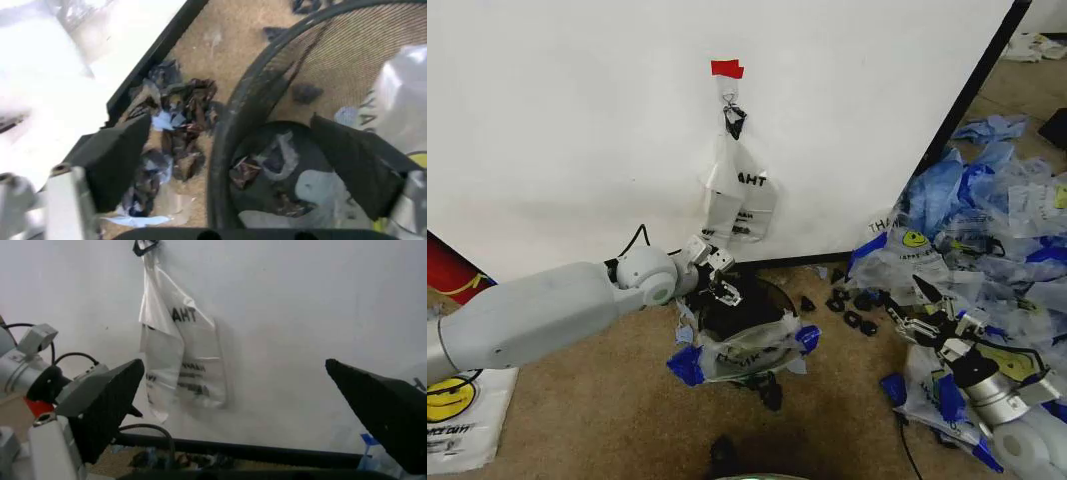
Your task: Pick up the garbage bag from the wall and place it over the trash bin.
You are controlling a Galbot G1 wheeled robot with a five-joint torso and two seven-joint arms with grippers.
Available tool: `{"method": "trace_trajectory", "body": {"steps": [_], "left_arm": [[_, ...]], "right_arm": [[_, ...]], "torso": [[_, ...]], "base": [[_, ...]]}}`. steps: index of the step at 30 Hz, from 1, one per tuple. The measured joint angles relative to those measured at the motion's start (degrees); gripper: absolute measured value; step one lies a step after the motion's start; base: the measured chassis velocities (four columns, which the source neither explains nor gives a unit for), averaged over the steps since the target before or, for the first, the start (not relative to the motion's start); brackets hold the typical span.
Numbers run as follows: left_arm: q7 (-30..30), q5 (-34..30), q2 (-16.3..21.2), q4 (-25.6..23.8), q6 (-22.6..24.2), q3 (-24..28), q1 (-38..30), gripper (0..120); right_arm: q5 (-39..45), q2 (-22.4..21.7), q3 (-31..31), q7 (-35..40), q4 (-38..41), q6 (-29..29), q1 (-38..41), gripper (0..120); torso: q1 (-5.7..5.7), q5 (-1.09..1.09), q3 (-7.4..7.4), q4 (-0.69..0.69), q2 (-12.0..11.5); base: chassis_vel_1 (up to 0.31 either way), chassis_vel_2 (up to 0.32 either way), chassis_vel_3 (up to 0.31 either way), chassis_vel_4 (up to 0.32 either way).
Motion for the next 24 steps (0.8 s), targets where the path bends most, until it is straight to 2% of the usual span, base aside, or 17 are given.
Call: {"method": "trace_trajectory", "body": {"steps": [1,5,7,9,13,14,18,21,24], "left_arm": [[0.00,0.00,0.00,0.00,0.00,0.00,0.00,93],[0.01,1.06,-0.43,0.95,1.41,1.63,-1.19,75],[-0.01,1.17,-0.49,1.04,1.52,1.80,-1.31,72],[-0.07,1.31,-0.70,1.10,1.92,2.60,-1.91,60],[-0.29,1.27,-0.93,0.36,2.50,3.31,-2.68,46],[-0.29,1.27,-0.93,0.36,2.50,3.31,-2.68,46],[-0.37,1.07,-1.41,0.38,2.67,4.23,-3.86,26],[-0.43,0.88,-1.40,0.32,2.81,4.66,-4.01,19],[-0.94,0.05,-1.32,0.20,3.02,4.89,-3.94,7]], "right_arm": [[0.00,0.00,0.00,0.00,0.00,0.00,0.00,100],[-0.55,0.61,-0.24,-0.05,-0.03,0.36,-0.36,100],[-0.60,0.65,-0.24,-0.10,-0.09,0.40,-0.40,100],[-0.74,0.70,-0.20,-0.23,-0.41,0.87,-0.52,100],[-0.75,0.68,-0.27,-0.25,-0.56,1.19,-0.46,100],[-0.75,0.68,-0.27,-0.25,-0.56,1.19,-0.46,100],[-0.75,0.45,-1.09,0.05,-0.71,1.25,0.55,100],[-0.75,0.37,-1.35,0.33,-0.72,1.27,0.83,100],[-0.75,0.15,-1.54,0.45,-0.80,1.31,1.04,100]], "torso": [[0.00,0.00,0.00,0.00,0.00],[0.00,0.00,0.00,0.00,0.00],[0.00,0.00,0.00,0.00,0.00],[0.00,0.00,0.00,0.00,0.00],[0.00,0.00,0.00,0.00,0.00],[0.00,0.00,0.00,0.00,0.00],[0.00,0.01,0.00,0.00,0.00],[0.00,0.00,0.00,0.01,0.00],[0.00,0.01,-0.01,0.01,0.00]], "base": [[0.000,0.000,0.000,0.000],[0.000,0.000,0.000,0.000],[0.000,0.000,0.000,0.000],[0.000,0.000,0.000,0.000],[0.000,0.000,0.000,0.000],[0.000,0.000,0.000,0.000],[0.000,0.000,0.000,0.000],[0.000,0.000,0.000,0.000],[0.000,0.000,0.000,0.000]]}}
